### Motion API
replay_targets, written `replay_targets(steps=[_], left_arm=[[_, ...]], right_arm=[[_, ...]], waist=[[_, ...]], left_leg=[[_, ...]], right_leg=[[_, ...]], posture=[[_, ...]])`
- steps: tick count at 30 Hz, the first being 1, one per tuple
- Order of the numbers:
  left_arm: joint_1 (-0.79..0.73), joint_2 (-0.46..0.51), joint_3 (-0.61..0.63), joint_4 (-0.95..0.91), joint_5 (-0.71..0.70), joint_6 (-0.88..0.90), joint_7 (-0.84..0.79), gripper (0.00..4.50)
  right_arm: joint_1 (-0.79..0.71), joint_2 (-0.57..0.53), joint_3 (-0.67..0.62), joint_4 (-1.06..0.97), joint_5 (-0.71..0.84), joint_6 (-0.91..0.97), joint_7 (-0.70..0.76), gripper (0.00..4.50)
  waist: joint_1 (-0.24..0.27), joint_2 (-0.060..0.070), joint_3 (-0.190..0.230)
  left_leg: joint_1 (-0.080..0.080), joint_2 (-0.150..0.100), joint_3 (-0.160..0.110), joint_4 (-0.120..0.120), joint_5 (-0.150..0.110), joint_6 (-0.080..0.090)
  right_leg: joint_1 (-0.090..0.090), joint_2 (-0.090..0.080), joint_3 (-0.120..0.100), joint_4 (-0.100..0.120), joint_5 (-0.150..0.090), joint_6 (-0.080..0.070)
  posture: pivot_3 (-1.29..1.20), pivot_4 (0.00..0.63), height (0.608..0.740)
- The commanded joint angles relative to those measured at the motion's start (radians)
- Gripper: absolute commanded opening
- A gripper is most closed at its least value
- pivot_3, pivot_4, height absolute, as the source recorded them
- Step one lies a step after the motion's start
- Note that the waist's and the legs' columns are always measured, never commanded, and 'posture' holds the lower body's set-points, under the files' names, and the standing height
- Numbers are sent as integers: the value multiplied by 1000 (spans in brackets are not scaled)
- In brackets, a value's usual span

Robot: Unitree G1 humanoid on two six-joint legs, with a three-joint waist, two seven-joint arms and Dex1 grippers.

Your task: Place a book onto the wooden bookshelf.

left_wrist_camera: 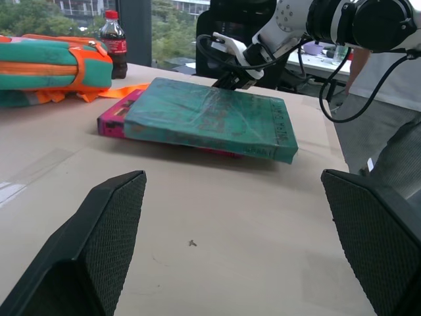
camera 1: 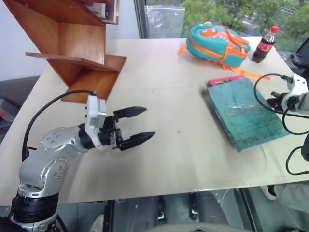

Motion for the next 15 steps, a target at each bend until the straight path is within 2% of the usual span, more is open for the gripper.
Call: replay_targets(steps=[1, 4, 7, 11, 15], left_arm=[[-8, 3, 12, 5, -10, -23, -20, 4500], [-5, 1, 14, 15, -8, -31, -33, 4500], [-2, -3, 11, 26, -8, -39, -46, 4500], [-2, -7, 6, 42, -2, -54, -62, 4500], [-23, -19, -16, 56, 8, -59, -65, 4500]], right_arm=[[12, 30, 17, -84, 14, 59, 37, 854], [55, 36, 4, -166, 22, 69, 31, 854], [149, -4, -64, -368, 43, 13, -5, 854], [395, -92, -69, -812, 72, 44, 68, 854], [645, -185, -164, -1196, 136, 184, 109, 854]], waist=[[0, 0, 0], [2, 0, 0], [11, 1, 0], [34, 6, 3], [34, 8, 3]], left_leg=[[0, 0, 0, 0, 0, 0], [0, 0, 0, 0, 0, 0], [-1, -1, -1, 0, 0, 0], [-3, -2, -1, -1, 0, 0], [-2, -1, -2, -2, 0, 0]], right_leg=[[0, 0, 0, 0, 0, 0], [0, 0, 0, 1, 0, 0], [0, -1, -2, 0, 0, 0], [-2, -2, -2, -1, 0, 0], [-1, -2, -3, -1, 0, 1]], posture=[[0, 150, 740], [0, 150, 740], [0, 150, 740], [0, 150, 740], [0, 150, 740]])
